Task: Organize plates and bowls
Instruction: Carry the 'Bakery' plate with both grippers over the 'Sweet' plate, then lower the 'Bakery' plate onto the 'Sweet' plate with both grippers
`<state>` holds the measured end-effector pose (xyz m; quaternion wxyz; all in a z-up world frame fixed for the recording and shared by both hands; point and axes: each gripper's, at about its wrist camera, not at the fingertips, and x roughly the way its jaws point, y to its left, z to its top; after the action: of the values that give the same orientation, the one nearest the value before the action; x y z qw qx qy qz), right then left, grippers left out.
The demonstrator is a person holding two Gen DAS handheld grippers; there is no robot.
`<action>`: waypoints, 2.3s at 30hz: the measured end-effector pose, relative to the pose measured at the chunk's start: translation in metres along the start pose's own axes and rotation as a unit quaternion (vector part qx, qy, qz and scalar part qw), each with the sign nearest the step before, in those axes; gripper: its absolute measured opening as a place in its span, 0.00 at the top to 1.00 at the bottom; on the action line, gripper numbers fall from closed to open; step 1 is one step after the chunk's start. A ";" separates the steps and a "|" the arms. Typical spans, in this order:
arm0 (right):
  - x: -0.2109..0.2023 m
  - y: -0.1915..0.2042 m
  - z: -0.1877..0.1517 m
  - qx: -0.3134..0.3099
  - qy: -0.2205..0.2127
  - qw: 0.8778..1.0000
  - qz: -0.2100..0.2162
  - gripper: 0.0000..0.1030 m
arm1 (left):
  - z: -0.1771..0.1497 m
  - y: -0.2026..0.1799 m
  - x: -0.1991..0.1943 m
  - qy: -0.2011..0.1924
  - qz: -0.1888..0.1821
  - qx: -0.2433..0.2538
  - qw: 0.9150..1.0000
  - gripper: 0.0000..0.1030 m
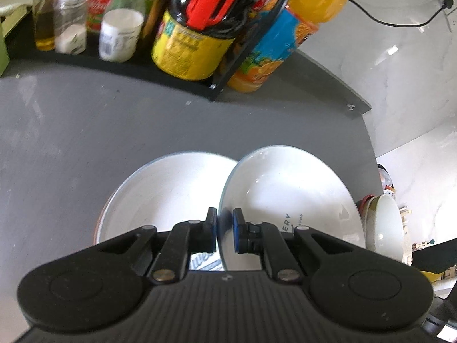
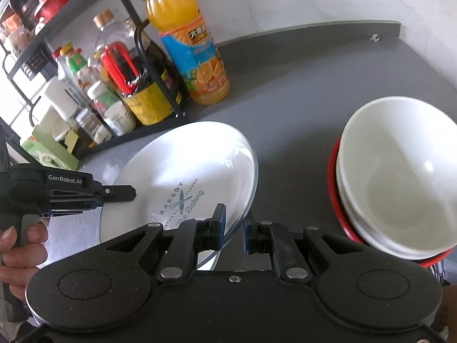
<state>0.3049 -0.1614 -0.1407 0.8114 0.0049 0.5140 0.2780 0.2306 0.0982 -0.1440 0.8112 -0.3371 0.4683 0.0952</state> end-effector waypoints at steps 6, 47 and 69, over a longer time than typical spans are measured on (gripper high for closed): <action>0.006 0.006 -0.007 0.010 0.006 1.000 -0.012 0.89 | -0.009 0.011 0.005 0.009 0.010 -0.003 1.000 0.91; 0.036 0.042 -0.010 -0.047 0.025 0.998 -0.031 0.92 | -0.020 0.036 -0.005 -0.008 0.090 0.012 0.996 0.87; 0.054 0.050 -0.009 -0.052 0.055 0.997 -0.019 0.77 | -0.026 0.039 -0.007 -0.010 0.102 0.012 0.995 0.86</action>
<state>0.2923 -0.0972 -0.1754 0.7863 -0.0621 0.5428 0.2886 0.1902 0.1124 -0.1648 0.8060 -0.2766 0.4929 0.1754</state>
